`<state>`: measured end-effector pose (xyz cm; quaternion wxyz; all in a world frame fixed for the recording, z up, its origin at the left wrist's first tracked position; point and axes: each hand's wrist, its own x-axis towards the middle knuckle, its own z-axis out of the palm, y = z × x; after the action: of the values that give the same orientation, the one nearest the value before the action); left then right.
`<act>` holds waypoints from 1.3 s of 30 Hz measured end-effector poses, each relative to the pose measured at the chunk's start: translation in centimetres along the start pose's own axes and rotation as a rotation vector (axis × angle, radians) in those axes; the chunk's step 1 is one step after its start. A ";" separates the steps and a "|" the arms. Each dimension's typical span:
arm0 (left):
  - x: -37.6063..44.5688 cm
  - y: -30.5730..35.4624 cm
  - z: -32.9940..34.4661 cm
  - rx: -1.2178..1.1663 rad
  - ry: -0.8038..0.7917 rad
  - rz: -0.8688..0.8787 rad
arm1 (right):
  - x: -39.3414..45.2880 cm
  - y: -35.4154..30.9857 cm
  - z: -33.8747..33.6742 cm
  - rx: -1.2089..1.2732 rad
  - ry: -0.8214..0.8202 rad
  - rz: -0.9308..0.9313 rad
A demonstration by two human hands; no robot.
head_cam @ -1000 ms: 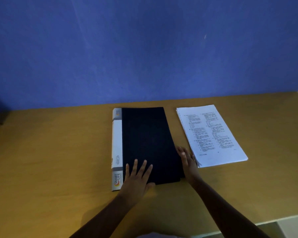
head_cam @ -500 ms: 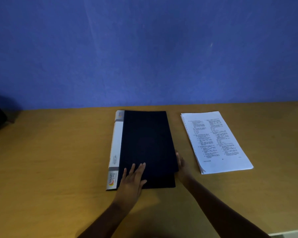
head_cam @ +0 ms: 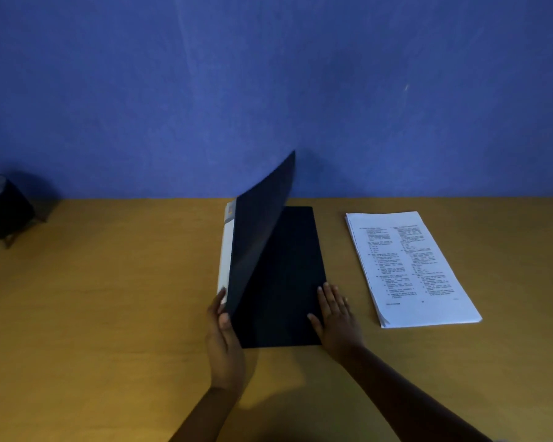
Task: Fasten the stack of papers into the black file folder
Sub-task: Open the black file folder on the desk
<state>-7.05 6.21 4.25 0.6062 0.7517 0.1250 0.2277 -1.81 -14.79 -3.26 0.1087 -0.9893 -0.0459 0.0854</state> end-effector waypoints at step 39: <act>6.8 -4.0 -1.7 0.006 -0.280 -0.850 | -0.7 0.4 0.2 -0.002 0.081 0.036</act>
<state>-1.65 11.78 1.99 0.6548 0.6589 0.3402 -0.1459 -2.49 -15.25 -3.40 0.1081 -0.9927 -0.0235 0.0471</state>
